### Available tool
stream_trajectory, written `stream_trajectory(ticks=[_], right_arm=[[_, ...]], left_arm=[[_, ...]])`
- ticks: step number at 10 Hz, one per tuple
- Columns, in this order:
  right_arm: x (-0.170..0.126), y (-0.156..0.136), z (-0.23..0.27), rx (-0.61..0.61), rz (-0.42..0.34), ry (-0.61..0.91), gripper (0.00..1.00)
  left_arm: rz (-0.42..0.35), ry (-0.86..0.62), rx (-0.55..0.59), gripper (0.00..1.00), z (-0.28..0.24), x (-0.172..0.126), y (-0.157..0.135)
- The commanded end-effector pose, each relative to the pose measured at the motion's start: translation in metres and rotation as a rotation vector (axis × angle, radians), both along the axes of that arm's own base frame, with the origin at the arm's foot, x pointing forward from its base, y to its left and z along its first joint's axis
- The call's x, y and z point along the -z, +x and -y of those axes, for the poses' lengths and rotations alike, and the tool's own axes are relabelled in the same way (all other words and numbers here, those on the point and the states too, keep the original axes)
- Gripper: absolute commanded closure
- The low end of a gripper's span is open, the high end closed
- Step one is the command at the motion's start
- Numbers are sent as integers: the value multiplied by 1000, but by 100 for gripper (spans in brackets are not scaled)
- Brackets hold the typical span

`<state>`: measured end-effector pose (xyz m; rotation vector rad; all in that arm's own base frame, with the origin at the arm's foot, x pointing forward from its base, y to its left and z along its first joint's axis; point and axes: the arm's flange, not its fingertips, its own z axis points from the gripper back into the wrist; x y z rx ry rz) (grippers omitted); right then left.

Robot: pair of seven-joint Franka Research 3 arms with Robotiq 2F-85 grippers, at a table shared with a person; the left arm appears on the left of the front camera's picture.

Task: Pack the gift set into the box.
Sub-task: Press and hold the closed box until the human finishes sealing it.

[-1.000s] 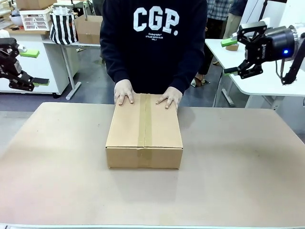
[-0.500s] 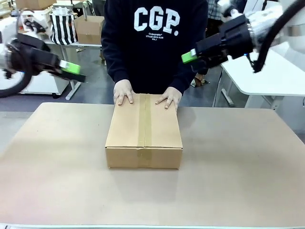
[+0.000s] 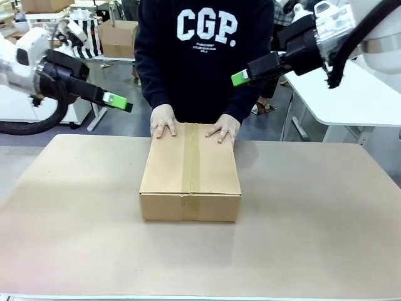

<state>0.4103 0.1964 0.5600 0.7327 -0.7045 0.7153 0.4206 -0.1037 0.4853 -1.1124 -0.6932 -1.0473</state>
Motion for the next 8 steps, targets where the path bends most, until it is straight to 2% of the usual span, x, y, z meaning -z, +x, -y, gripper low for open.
stream_trajectory(ticks=[1,2,3,4,5,6,7,8], right_arm=[[23,4,-7,-346,108,129,0],[44,-1,-6,-643,248,230,0],[58,-4,2,-754,402,324,0],[68,-9,7,-794,548,424,0],[79,-6,7,-745,566,402,0],[93,0,-1,-599,475,159,0],[113,5,-13,-441,423,-84,0],[133,7,-23,-409,408,-91,0]], left_arm=[[404,4,152,0,33,24,1],[555,-8,187,0,42,37,-2],[674,7,168,0,44,44,-3],[739,-3,143,0,44,49,-5],[763,-41,95,0,41,49,-5],[773,-103,21,0,33,45,-6],[642,-235,-23,0,18,45,-1],[536,-340,-40,0,4,49,4]])
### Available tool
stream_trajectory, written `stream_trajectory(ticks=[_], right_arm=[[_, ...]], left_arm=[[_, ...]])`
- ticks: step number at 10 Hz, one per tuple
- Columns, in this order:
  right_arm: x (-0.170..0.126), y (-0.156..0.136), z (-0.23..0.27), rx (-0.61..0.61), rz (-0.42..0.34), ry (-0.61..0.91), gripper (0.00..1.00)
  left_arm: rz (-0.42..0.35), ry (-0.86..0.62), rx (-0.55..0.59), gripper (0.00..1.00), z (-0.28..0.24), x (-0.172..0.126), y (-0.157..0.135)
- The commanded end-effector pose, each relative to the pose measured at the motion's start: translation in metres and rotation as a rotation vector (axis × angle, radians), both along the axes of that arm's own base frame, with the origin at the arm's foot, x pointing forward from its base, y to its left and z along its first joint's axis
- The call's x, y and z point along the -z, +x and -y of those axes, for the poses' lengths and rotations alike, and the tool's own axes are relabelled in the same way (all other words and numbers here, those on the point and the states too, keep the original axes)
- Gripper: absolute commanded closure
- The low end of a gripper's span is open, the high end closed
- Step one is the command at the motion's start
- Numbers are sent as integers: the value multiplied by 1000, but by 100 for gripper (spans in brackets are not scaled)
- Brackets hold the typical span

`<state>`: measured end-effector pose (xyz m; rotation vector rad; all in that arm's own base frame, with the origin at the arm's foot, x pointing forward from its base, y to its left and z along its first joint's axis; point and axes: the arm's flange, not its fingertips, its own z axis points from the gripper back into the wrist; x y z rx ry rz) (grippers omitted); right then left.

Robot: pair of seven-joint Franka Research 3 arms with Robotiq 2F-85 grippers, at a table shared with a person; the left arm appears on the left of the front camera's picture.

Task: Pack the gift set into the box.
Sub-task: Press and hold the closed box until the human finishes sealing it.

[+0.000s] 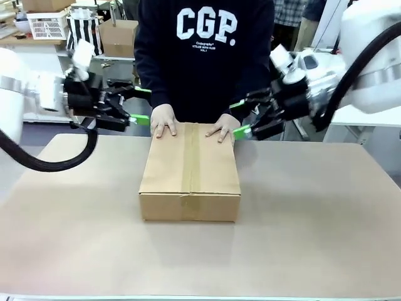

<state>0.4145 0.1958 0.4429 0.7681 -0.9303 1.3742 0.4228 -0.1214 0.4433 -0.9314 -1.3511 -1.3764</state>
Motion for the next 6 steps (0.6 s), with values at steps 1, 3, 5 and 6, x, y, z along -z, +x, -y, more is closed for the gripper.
stream_trajectory(ticks=[1,3,5,6], right_arm=[[26,8,-22,174,-157,-76,0],[0,0,0,0,0,0,0],[36,10,-19,-22,22,-97,0],[58,17,-23,-79,21,-2,0]], left_arm=[[-257,-149,49,0,-23,9,7],[0,0,0,0,0,0,0],[-56,58,-4,0,-6,27,5],[-38,124,-12,0,4,50,9]])
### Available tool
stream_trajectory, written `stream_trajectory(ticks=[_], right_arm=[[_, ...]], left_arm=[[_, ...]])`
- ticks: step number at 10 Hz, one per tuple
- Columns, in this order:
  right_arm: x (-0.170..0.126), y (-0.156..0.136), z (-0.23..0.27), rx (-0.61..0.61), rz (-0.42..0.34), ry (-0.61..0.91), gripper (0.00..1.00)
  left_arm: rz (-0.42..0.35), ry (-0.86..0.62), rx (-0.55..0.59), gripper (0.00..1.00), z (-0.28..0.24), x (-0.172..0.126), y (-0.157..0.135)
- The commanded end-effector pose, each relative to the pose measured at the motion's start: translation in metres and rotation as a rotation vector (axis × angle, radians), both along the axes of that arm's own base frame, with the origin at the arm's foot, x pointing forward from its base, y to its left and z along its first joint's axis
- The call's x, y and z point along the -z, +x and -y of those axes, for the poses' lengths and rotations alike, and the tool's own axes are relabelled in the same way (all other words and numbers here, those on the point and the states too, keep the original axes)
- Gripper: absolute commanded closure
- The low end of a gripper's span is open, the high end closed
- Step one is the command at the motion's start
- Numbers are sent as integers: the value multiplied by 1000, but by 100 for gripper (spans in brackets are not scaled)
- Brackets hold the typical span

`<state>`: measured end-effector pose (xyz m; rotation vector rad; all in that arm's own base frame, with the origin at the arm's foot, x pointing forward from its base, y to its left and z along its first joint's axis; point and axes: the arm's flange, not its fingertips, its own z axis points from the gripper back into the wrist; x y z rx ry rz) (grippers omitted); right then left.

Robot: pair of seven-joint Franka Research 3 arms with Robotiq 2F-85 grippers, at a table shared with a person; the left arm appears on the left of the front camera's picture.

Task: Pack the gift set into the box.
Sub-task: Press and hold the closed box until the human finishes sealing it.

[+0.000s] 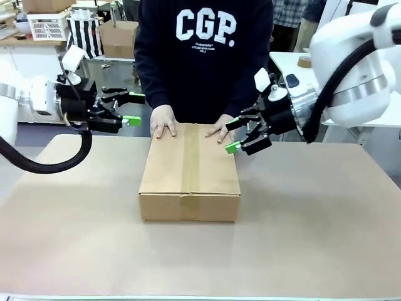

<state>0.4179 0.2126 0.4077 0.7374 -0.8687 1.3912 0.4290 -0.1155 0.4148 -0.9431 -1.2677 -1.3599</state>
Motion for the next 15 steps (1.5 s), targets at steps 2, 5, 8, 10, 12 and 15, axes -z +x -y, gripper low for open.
stream_trajectory(ticks=[2,5,8,10,12,15], right_arm=[[69,25,-9,-82,41,186,0],[98,28,-24,-27,33,127,0],[107,32,-26,-35,-23,94,0],[108,34,-25,-37,-48,83,0],[111,38,-26,-21,-87,69,0],[101,30,-23,-47,-41,128,0]], left_arm=[[-9,114,5,0,19,66,13],[4,128,-37,0,29,94,27],[-17,153,-31,0,32,104,33],[-24,176,-41,0,35,114,33],[-22,196,-46,0,39,119,33],[-41,182,-25,0,33,109,33]])
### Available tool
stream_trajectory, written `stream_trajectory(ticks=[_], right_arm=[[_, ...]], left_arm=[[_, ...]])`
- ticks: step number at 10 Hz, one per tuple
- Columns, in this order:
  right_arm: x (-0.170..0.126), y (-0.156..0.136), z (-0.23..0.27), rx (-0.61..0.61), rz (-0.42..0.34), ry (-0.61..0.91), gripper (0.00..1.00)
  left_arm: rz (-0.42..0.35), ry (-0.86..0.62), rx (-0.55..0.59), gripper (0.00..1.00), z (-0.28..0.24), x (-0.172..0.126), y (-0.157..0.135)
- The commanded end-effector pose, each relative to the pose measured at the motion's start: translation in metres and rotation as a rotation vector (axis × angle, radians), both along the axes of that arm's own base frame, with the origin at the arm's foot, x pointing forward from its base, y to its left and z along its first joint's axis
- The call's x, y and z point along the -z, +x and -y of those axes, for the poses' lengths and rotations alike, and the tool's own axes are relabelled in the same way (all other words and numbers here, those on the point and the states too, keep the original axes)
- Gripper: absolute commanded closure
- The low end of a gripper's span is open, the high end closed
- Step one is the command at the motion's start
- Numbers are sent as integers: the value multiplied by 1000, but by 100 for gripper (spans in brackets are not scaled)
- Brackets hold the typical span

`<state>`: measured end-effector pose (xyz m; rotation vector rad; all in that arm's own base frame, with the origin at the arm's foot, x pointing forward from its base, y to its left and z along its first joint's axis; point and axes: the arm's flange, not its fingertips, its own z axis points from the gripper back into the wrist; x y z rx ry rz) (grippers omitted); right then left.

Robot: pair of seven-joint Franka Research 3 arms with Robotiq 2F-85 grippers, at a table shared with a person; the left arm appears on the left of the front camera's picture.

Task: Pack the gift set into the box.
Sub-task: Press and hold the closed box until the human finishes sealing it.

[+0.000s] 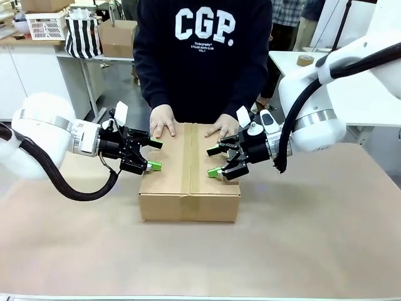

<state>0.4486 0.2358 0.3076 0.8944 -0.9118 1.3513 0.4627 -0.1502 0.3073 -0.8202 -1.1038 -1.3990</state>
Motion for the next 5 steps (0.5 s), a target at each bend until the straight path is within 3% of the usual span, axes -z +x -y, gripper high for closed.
stream_trajectory(ticks=[1,5], right_arm=[[1,-1,0,-6,16,-3,0],[1,-1,0,-6,16,-3,0]], left_arm=[[0,2,5,0,-1,2,-1],[0,2,5,0,-1,2,-1]])
